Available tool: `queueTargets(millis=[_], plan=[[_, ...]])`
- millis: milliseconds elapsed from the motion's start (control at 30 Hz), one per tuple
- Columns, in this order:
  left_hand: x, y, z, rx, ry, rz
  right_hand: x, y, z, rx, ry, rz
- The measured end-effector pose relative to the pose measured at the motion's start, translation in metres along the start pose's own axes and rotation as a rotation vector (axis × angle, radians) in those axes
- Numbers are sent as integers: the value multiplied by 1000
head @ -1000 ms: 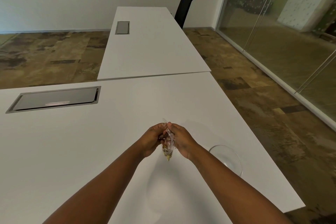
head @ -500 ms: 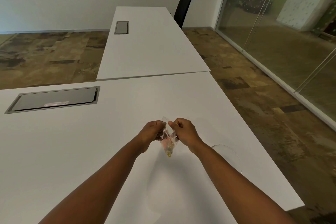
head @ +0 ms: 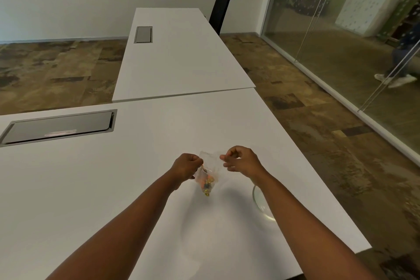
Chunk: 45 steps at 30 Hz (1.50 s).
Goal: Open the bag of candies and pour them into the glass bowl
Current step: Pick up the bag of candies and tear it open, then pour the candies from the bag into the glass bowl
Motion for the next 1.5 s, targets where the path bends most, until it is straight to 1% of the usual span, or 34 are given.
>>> queueTargets(millis=[33,67,100,167,200,233,267,333,367,467,533,833,1033,1100,1133,1167,1200,1233,1267,1300,1333,1367,1500], plan=[[2,-1,-1,-14,-10,7,-6,-11,1,-46,27,28],[5,-3,-2,-30,-22,19,-13,-27,4,-136,71,148],[9,-4,-4,-46,-35,33,-22,-43,8,-222,142,319],[15,-9,-4,-80,-58,60,-43,-70,22,-324,361,648],[17,-10,-4,-89,-67,69,-56,-81,31,-331,486,734],[18,-11,-4,-96,-72,76,-70,-90,40,-322,596,770],[19,-12,-4,-100,-75,78,-82,-96,47,-305,677,751],[20,-12,-4,-108,-78,78,-104,-102,55,-262,744,703],[20,-12,-4,-110,-77,81,-111,-103,57,-254,752,700],[20,-10,-5,-116,-75,85,-122,-108,61,-310,739,657],[20,-10,-6,-123,-75,86,-125,-109,58,-319,719,622],[15,-10,-7,-131,-56,60,-122,-71,29,-193,663,590],[5,-12,-6,-174,-37,45,-124,-65,29,-175,652,472],[-3,-11,-8,-177,-9,44,-111,-65,29,-151,609,519],[-8,-9,-9,-170,10,59,-101,-67,28,-179,551,553],[-14,-6,-9,-156,29,86,-88,-70,28,-248,470,544],[-21,-3,-8,-138,50,117,-75,-73,30,-336,377,473],[-28,1,-8,-118,73,143,-65,-76,31,-409,276,343],[-35,5,-7,-93,98,168,-58,-76,30,-428,189,161],[-43,10,-7,-62,122,191,-55,-72,28,-394,133,-43],[-50,16,-7,-22,144,213,-52,-65,26,-321,99,-225],[-58,22,-5,23,168,235,-49,-57,24,-233,87,-349],[-82,48,-2,190,250,274,-58,-27,24,112,211,-589]])
Point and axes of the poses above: each hand's wrist, its own z-axis away from the middle knuckle, its own y-axis out of the palm, x = y × z, the point moved 8 cm from there along -z, towards the middle knuckle, and after that the axes turned 12 degrees about x, right-handed, at the moved point
